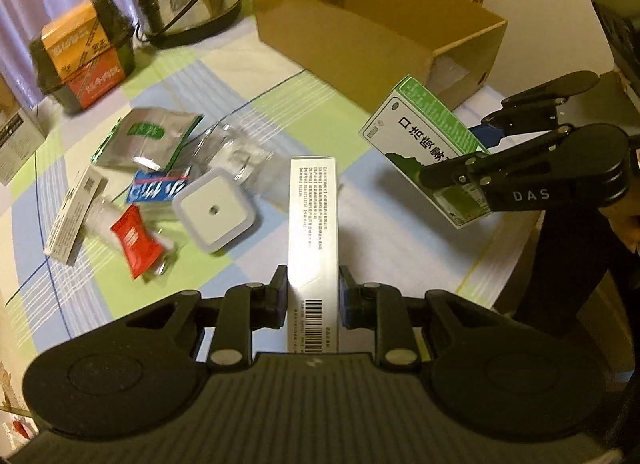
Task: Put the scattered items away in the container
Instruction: 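Carry the white box in the left tool and green box in the right tool over the cardboard box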
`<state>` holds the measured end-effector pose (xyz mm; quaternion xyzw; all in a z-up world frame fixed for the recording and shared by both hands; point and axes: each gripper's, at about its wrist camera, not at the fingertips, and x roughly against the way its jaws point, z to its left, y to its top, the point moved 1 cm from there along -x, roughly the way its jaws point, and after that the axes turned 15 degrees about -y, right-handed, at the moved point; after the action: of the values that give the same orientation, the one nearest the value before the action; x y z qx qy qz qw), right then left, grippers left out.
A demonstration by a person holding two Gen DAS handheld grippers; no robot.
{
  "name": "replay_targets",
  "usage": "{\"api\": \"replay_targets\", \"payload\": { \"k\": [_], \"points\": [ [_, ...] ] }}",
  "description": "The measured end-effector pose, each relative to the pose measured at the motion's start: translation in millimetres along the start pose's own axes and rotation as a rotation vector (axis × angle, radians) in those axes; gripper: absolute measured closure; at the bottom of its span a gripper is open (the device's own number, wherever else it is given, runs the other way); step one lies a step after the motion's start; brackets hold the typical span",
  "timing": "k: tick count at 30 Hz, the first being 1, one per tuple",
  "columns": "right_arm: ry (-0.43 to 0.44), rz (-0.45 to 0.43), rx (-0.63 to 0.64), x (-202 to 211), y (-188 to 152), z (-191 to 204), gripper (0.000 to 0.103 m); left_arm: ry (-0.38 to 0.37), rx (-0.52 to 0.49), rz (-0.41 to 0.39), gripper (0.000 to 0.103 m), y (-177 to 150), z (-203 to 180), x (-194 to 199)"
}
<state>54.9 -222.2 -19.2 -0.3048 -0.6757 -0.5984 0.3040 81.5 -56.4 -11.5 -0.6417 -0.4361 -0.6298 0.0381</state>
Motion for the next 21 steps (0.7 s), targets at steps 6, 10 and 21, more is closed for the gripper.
{"api": "replay_targets", "payload": {
  "k": [6, 10, 21],
  "points": [
    [-0.040, -0.037, -0.013, 29.2, 3.0, -25.7, 0.070, -0.015, -0.007, -0.052, 0.083, 21.7, -27.3, 1.7],
    [-0.074, -0.079, -0.030, 52.0, 10.5, -46.9, 0.070, -0.026, -0.030, -0.087, 0.083, 44.5, -44.1, 3.0],
    [-0.178, -0.190, -0.080, 76.6, 64.4, -124.3, 0.070, -0.034, -0.086, -0.201, 0.083, 145.6, -74.4, 4.4]
  ]
}}
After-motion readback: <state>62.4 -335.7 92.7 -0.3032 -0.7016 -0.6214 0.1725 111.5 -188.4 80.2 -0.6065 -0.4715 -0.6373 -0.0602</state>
